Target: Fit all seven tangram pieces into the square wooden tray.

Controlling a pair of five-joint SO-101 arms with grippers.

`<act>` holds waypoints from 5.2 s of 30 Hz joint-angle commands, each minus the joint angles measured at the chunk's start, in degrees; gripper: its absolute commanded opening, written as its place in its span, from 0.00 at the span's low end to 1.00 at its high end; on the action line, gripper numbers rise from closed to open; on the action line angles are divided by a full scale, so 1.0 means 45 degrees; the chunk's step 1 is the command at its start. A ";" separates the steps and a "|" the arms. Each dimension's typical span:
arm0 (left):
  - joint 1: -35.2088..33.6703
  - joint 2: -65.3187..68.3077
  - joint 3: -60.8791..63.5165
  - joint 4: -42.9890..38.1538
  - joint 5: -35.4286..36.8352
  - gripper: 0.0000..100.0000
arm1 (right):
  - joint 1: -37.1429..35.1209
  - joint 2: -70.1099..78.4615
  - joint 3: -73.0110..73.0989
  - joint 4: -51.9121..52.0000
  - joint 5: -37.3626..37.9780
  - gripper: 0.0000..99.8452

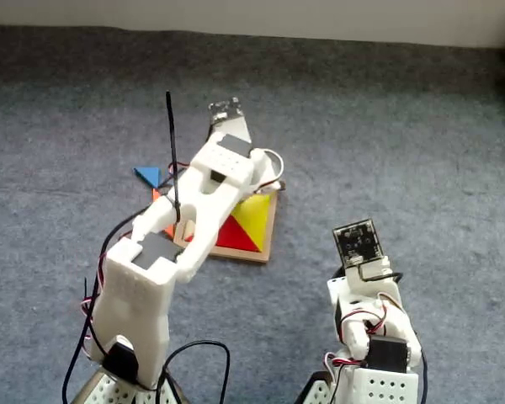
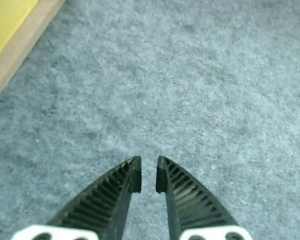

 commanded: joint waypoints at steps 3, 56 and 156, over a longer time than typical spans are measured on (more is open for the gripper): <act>0.0518 -0.0381 -0.0987 -0.0078 -0.0098 0.30 | 0.0166 -0.0147 0.1612 -0.0264 -0.0039 0.07; 0.0166 0.0186 -0.2784 0.2051 -0.0117 0.30 | 0.0166 -0.0147 0.1612 -0.0264 -0.0039 0.07; -0.0694 0.1963 -0.7668 0.8811 -0.0117 0.30 | 0.0166 -0.0147 0.1612 -0.0264 -0.0039 0.07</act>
